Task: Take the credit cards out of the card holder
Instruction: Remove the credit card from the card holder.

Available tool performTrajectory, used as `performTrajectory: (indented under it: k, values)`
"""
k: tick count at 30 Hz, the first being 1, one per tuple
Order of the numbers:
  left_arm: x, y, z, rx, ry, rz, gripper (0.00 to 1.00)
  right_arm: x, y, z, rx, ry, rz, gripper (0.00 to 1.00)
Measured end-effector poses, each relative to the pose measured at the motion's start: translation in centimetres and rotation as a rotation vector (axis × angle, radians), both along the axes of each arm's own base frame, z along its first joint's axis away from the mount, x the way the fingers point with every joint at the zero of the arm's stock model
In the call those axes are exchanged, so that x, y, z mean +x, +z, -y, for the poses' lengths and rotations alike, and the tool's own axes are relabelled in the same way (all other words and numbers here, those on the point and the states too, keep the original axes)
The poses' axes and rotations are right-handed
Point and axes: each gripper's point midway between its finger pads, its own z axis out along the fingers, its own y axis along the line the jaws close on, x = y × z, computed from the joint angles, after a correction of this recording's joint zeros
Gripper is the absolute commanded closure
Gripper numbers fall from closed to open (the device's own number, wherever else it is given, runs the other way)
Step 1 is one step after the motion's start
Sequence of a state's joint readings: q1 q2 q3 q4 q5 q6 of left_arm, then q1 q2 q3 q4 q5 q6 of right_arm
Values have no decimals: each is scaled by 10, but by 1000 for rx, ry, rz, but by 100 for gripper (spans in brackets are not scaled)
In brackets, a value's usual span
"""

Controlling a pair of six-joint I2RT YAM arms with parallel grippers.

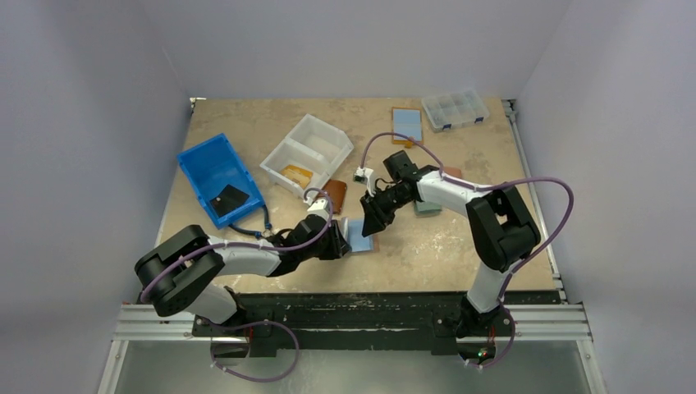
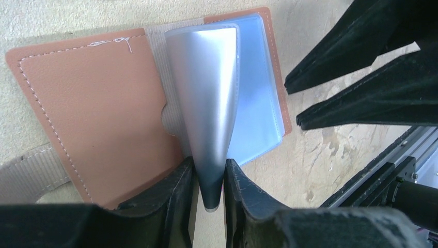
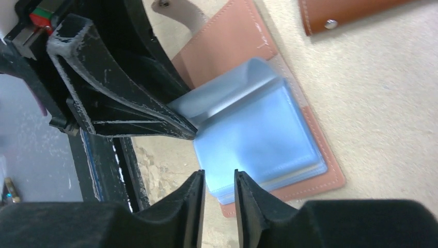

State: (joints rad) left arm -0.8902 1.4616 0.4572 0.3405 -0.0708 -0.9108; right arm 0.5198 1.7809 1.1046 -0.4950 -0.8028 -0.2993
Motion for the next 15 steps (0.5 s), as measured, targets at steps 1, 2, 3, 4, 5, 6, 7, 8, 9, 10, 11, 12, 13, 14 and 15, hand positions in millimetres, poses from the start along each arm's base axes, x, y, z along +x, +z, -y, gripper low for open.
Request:
performTrajectory:
  k: [1, 2, 3, 4, 5, 6, 7, 8, 9, 10, 11, 12, 13, 14, 15]
  values:
    - [0, 0, 0, -3, 2, -1, 74, 2, 0, 2, -2, -13, -5, 60]
    - [0, 0, 0, -7, 3, -1, 74, 4, 0, 3, -3, -27, -8, 59]
    - [-1, 0, 0, -11, 4, -4, 74, 7, 0, 4, -2, -39, -8, 59]
    - [-1, 0, 1, -15, 5, -5, 74, 10, 0, 5, 0, -51, -7, 58]
    - [-1, 0, 0, -15, 5, -5, 74, 12, 0, 7, 1, -60, -9, 58]
    - [-1, 0, 1, -16, 4, -5, 75, 14, 0, 8, 2, -71, -12, 57]
    - [-1, 0, 1, -18, 3, -5, 75, 15, 0, 9, 3, -80, -15, 57]
    - [-1, 0, 1, -18, 3, -6, 75, 16, -1, 10, 4, -86, -20, 57]
    - [-2, 0, 1, -19, 1, -6, 75, 17, -1, 11, 5, -92, -23, 57]
    - [-2, 0, 1, -21, -1, -7, 75, 18, -3, 11, 4, -97, -28, 56]
    - [-2, 0, 2, -23, -3, -8, 75, 19, -5, 12, 1, -101, -35, 56]
    - [-3, 0, 2, -24, -5, -9, 75, 18, -6, 12, -2, -103, -41, 55]
    - [-3, 0, 2, -25, -7, -10, 75, 18, -9, 12, -5, -105, -51, 55]
    - [-4, 0, 2, -26, -9, -11, 75, 17, -11, 12, -8, -107, -59, 54]
    - [-4, 1, 3, -29, -11, -12, 75, 17, -13, 12, -11, -108, -67, 54]
